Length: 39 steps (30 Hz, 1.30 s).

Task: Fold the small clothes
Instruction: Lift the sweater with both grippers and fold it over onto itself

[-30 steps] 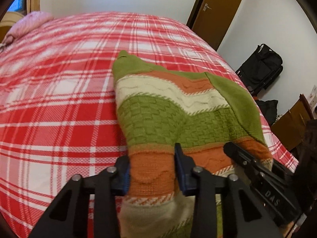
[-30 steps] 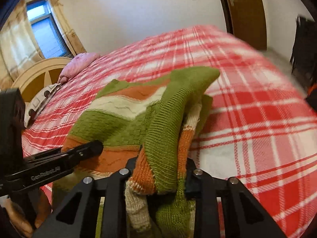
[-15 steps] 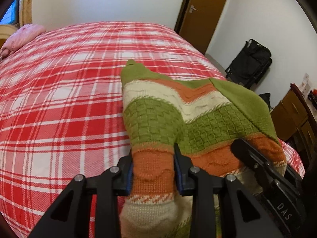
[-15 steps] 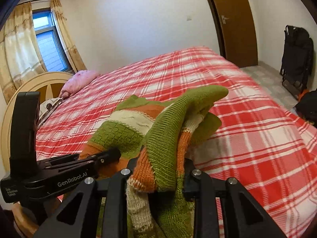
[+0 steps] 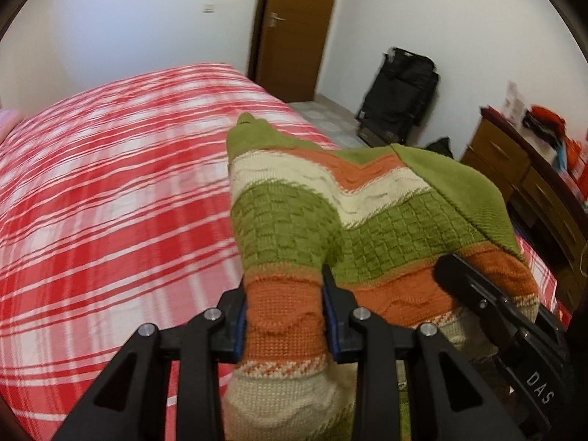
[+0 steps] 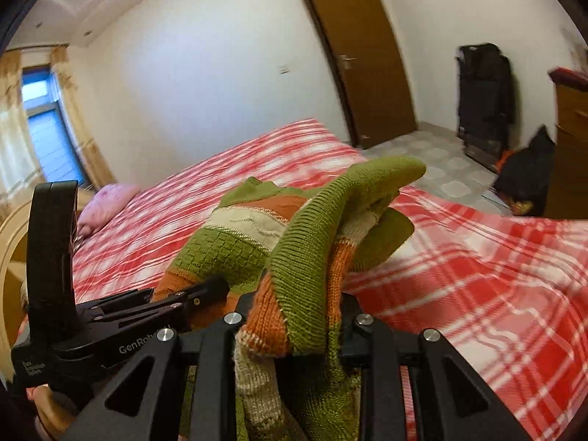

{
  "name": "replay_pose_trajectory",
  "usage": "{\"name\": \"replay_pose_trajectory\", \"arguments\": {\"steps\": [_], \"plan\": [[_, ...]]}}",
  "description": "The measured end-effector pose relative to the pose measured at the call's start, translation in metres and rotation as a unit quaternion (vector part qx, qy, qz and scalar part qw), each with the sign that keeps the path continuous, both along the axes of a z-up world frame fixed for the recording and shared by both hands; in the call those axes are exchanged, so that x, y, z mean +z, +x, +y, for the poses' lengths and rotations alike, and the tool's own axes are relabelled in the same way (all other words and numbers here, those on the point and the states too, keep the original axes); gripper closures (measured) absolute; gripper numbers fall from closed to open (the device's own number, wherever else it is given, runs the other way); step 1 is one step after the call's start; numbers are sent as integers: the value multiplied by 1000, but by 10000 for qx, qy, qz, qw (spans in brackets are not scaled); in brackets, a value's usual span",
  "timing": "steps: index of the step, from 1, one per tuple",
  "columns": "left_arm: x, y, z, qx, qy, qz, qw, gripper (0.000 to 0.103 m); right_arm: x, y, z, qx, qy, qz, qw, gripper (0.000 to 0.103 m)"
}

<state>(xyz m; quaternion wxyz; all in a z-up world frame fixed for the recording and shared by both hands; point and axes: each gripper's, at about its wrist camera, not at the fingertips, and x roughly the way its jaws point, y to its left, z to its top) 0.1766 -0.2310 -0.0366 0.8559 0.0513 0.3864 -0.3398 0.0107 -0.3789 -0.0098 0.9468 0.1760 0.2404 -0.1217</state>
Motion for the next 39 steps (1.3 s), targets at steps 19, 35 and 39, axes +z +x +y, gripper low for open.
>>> {"name": "replay_pose_trajectory", "arguments": {"steps": [19,35,39], "plan": [[-33,-15,-63,-616,531,-225,9964,64,-58,-23,-63,-950,815,524,9907,77],[-29,-46,-1,151,1441,-679,9871,10,-47,-87,-39,-1352,1023,1032,9801,47],[-27,-63,17,248,1532,-808,9846,10,-45,-114,-14,-1311,474,1143,9836,47]]}}
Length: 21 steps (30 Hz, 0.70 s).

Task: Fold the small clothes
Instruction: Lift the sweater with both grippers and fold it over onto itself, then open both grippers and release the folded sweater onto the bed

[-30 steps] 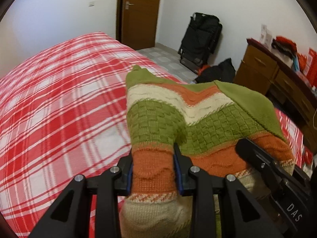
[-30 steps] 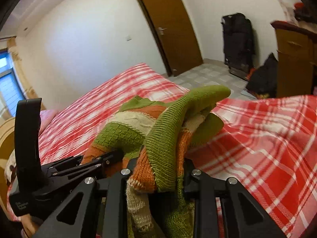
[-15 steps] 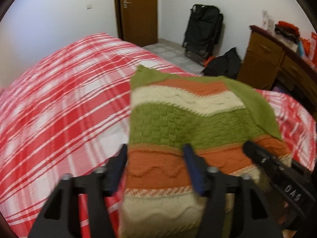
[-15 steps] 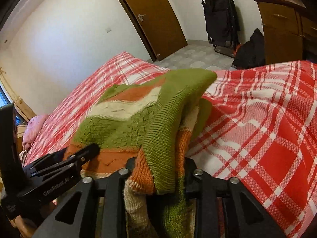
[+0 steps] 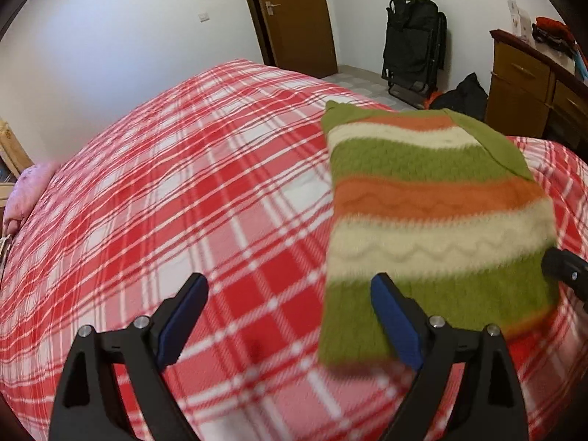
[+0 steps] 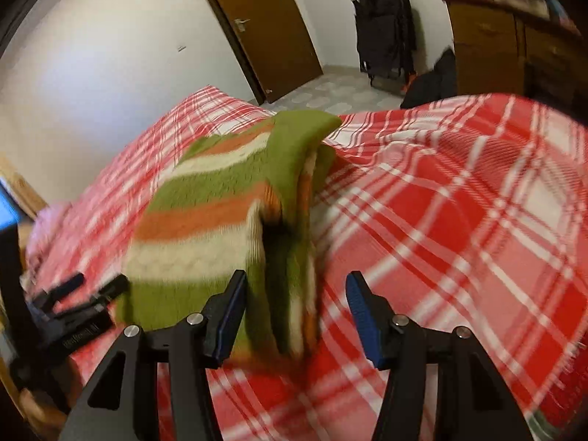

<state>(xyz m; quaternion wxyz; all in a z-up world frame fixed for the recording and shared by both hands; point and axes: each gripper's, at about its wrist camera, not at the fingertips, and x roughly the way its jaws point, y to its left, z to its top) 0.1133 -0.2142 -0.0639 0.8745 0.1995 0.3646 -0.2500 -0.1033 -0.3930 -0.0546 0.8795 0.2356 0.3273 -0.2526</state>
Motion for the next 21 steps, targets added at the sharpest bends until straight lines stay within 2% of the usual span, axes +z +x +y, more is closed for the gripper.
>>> {"name": "replay_pose_trajectory", "arguments": {"steps": [6,10,17,20,21], "plan": [[1,-26,22,20,-39,126,9999,10,-4,-39,34,29,-479,220,9986,47],[5,-49,36,11,-35,17,10000,10,2,-58,50,-59,-605,35,9981,47],[35,-94,63,82,-273,-533,9982,10,44,-68,77,-285,-901,-441,9945,47],[55,-108,74,138,-534,-765,9955,0,66,-76,89,-363,-1093,-647,9912,47],[62,-112,78,159,-672,-814,9943,0,75,-79,94,-377,-1191,-731,9895,47]]}}
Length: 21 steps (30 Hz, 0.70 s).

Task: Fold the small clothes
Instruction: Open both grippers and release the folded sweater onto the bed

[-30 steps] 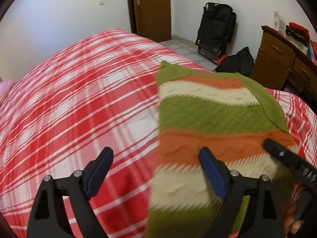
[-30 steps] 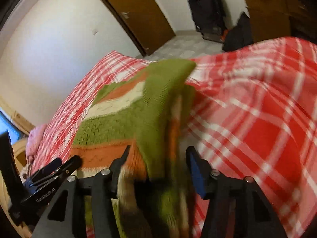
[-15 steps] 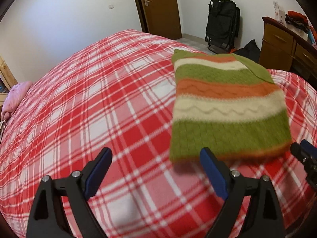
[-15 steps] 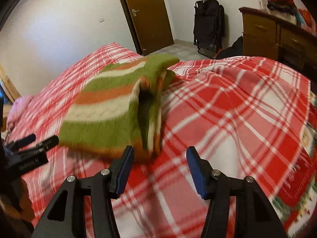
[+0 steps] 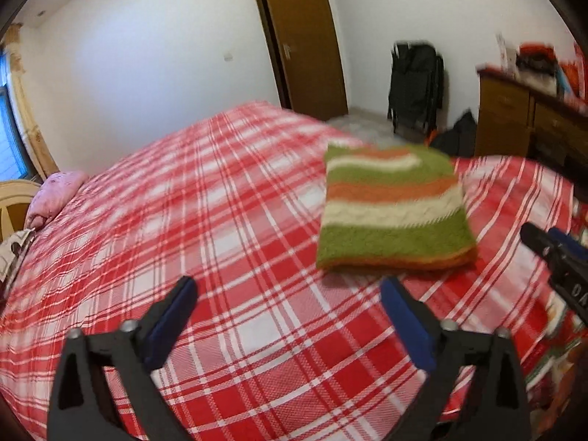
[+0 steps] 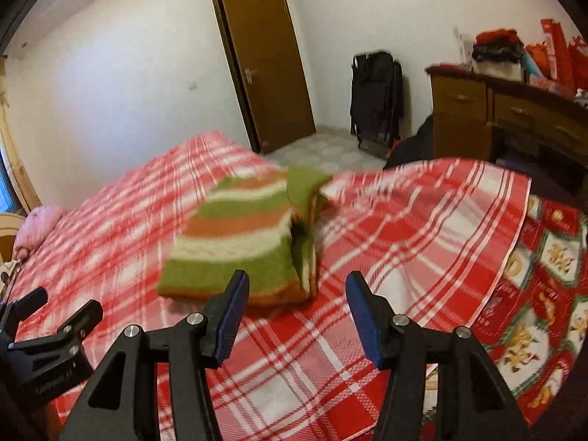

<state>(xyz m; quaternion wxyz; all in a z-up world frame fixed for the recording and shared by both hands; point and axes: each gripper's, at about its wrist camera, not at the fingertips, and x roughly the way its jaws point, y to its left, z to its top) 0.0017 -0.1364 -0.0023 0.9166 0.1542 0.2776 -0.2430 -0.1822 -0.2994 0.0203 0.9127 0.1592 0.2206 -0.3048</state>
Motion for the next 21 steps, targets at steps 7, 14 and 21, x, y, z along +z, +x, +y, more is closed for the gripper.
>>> {"name": "replay_pose_trajectory", "arguments": {"steps": [7,14,21], "plan": [[44,-27,19,-19,-569,-673,9961,0,52,-27,38,-142,-987,-678,9927,47],[64,-38,39,-62,-1194,-708,9903,0,82,-46,66,-170,-1650,-1197,9788,25],[62,-43,38,82,-1078,-893,9901,0,79,-39,60,-95,-1378,-1107,9842,25]]}}
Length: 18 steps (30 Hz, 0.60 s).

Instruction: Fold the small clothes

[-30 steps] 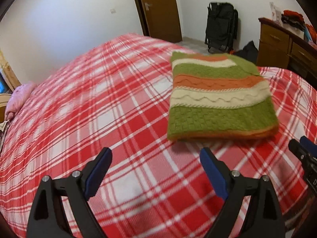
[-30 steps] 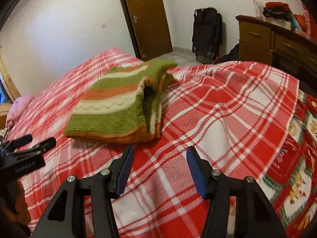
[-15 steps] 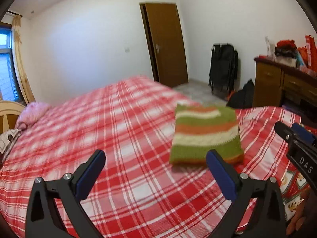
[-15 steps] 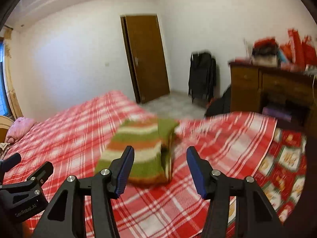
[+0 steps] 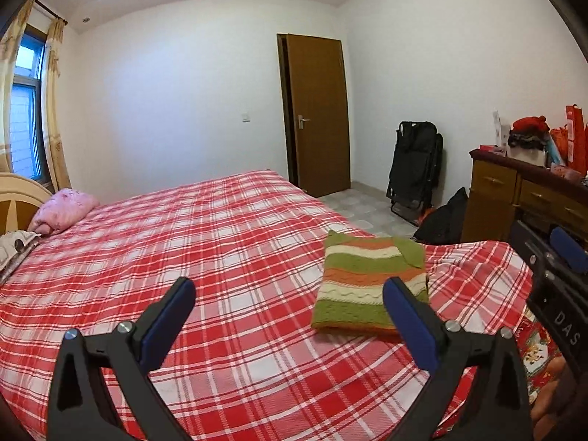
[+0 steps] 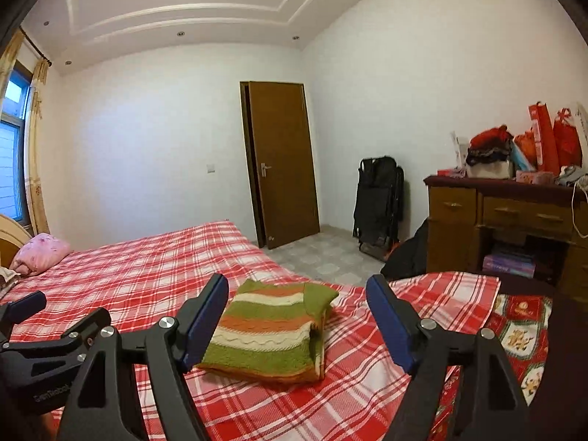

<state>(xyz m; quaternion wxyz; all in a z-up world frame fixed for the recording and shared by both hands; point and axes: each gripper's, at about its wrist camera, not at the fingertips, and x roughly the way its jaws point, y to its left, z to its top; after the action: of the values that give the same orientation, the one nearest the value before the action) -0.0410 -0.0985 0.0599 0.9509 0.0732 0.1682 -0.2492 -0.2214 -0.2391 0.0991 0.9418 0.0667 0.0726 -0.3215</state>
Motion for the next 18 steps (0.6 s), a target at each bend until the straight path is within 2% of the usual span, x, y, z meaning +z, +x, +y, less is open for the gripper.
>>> {"name": "replay_pose_trajectory", "arguments": {"steps": [7,18], "plan": [[-3,-7,-5,36,251,-216,9994,0,-7,-2,-5,-42,103,18,9999,25],[3,-17,-6,75,254,-536,9982,0,-8,-2,-5,-55,94,-5,9999,25]]}}
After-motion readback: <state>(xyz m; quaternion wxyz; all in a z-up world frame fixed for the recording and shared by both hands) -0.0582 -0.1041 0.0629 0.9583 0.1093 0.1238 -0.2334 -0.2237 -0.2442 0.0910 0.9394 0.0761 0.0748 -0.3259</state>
